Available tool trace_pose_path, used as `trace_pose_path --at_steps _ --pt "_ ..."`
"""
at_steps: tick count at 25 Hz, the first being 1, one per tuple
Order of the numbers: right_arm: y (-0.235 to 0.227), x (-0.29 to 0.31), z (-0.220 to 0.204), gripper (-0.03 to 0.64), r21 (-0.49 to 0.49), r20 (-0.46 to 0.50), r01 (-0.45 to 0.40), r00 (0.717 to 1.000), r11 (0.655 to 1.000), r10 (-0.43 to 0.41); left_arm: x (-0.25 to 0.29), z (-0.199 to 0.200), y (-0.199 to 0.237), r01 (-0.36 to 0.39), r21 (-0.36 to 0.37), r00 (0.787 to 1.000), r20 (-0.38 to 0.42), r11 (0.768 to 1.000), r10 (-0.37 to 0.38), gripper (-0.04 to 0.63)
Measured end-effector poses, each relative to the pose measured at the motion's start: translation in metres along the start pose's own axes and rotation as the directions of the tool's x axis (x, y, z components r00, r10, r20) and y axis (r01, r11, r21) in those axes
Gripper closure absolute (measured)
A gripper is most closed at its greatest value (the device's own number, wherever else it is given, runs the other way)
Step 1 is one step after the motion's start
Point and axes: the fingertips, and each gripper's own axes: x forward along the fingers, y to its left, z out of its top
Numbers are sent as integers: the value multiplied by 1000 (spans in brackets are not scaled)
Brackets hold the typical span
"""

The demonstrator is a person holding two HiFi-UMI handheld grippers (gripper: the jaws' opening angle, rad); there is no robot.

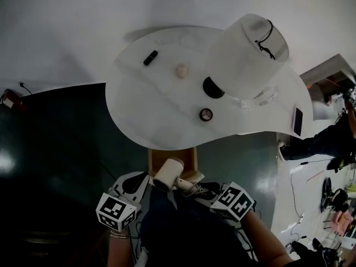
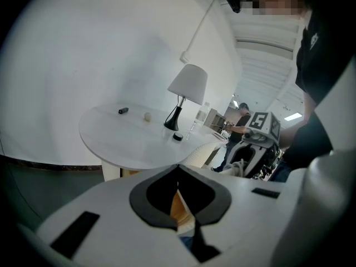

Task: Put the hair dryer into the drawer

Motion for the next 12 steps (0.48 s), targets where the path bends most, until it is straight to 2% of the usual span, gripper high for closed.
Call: trace_pose_path --at_steps 12 --pt "-22 21 -11 413 109 -100 129 988 986 -119 10 -15 -14 38 13 998 -45 999 -38 580"
